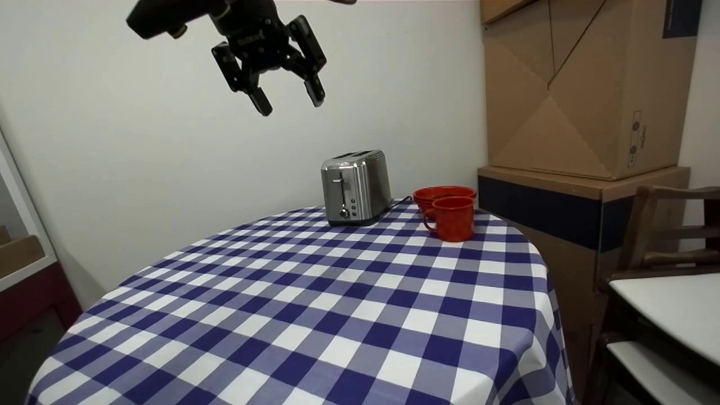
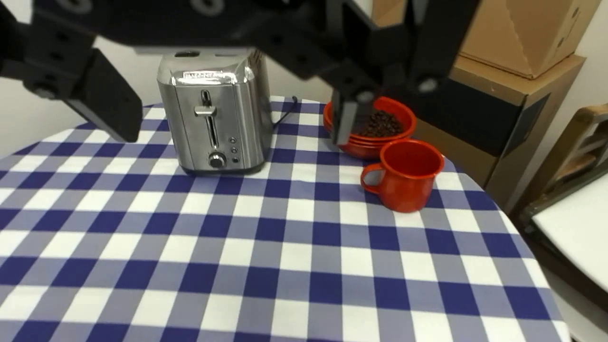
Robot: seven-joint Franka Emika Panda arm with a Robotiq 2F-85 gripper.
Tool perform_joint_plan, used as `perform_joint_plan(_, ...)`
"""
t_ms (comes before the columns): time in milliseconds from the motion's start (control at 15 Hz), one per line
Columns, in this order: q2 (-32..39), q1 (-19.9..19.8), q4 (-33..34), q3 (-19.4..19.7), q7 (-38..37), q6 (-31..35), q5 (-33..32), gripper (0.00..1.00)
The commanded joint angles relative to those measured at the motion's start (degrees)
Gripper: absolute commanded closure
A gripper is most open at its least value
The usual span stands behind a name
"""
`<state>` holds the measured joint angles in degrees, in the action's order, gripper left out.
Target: Push the lever on the toaster downwards.
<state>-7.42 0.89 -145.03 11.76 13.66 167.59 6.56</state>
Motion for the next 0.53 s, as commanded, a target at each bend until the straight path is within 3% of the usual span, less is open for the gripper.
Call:
perform_joint_plan(0, 12.52, 4.79, 13.70, 0.29, 3.06, 2.22, 12.88, 0.00)
perform_joint_plan(267, 23.69, 2.14, 28.06, -4.27, 8.67, 0.91, 23.80, 0.00)
perform_joint_plan(467, 32.43, -0.17, 38.15, -6.22, 9.52, 0.06, 24.27, 0.00)
